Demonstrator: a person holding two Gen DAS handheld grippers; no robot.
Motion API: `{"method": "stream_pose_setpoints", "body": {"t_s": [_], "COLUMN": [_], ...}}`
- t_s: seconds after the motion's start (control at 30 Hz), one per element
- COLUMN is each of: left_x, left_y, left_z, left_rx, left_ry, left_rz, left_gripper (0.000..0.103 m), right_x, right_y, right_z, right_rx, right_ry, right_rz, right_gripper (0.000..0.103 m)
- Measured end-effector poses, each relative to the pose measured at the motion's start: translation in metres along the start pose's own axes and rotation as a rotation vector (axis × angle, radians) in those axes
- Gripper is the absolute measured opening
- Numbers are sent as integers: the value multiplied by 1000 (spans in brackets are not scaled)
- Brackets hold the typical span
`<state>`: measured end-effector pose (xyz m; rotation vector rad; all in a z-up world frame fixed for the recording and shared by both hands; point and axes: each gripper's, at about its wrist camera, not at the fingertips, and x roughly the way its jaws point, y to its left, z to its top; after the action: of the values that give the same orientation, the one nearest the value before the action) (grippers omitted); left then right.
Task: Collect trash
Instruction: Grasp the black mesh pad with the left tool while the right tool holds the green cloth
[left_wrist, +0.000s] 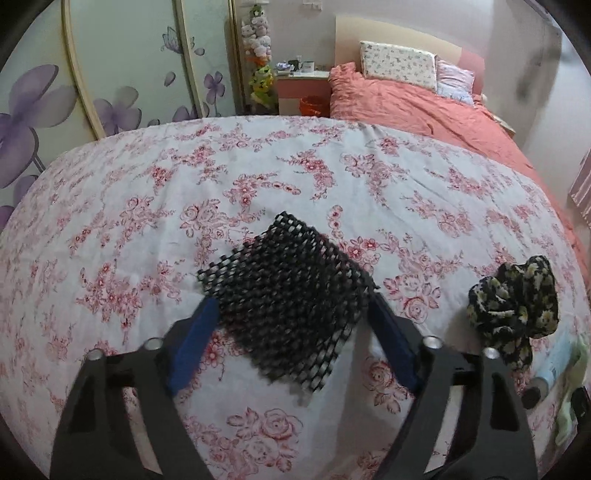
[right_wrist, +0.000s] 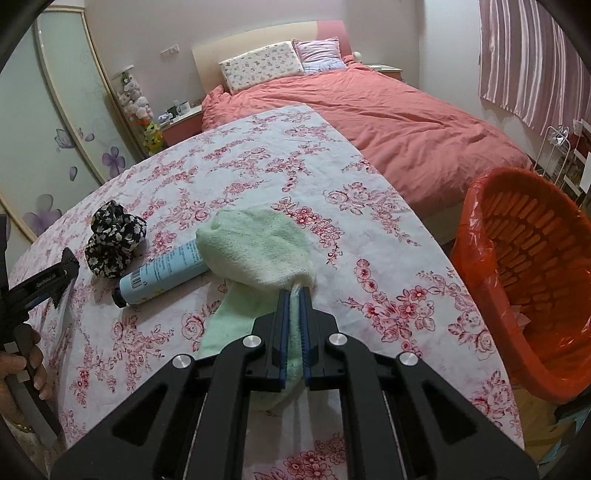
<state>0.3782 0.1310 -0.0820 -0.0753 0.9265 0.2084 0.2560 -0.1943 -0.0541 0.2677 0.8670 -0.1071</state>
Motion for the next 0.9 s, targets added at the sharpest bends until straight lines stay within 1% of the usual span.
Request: {"method": "stream_pose_setpoints", "body": {"t_s": [0.07, 0.1, 0.13, 0.2, 0.3, 0.33, 0.43, 0.63, 0.7, 0.73, 0.8, 0.83, 0.9], "left_x": [-3, -4, -5, -7, -9, -12, -25, -51, -55, -58, -59, -60, -59], "left_y": [3, 5, 7, 13, 27, 32, 37, 15, 7, 3, -5, -7, -9], "left_z": [-1, -2, -2, -3, -8, -11, -24, -62, -69, -73, -77, -78, -78], "left_rx": [4, 6, 9, 17, 19, 10, 20, 107, 128, 145, 171, 178, 169], "left_ry": [-13, -17, -20, -23, -18, -12, -16, -7, -6, -10, -23, -26, -25], "left_rz": [-2, -2, -4, -12, -59, -92, -137, -256, -282, -290, -278, -273, -275], "left_gripper": [58, 52, 40, 22, 11, 9, 9, 9, 10, 10, 16, 17, 18], "right_x": [0, 0, 0, 0, 0, 0, 0, 0, 0, 0, 0, 0, 0], "right_y": [0, 0, 0, 0, 0, 1, 0, 0, 0, 0, 0, 0, 0], "right_z": [0, 0, 0, 1, 1, 1, 1, 1, 1, 1, 1, 1, 1], "right_rx": [-1, -2, -3, -4, -3, -4, -7, -9, -9, -9, -8, -8, -4], "right_ry": [0, 0, 0, 0, 0, 1, 0, 1, 1, 1, 1, 1, 1], "right_rz": [-1, -2, -3, -4, -3, -4, -7, -8, -8, -8, -7, -6, -2], "right_gripper": [6, 6, 6, 6, 6, 6, 6, 6, 6, 6, 6, 6, 6]}}
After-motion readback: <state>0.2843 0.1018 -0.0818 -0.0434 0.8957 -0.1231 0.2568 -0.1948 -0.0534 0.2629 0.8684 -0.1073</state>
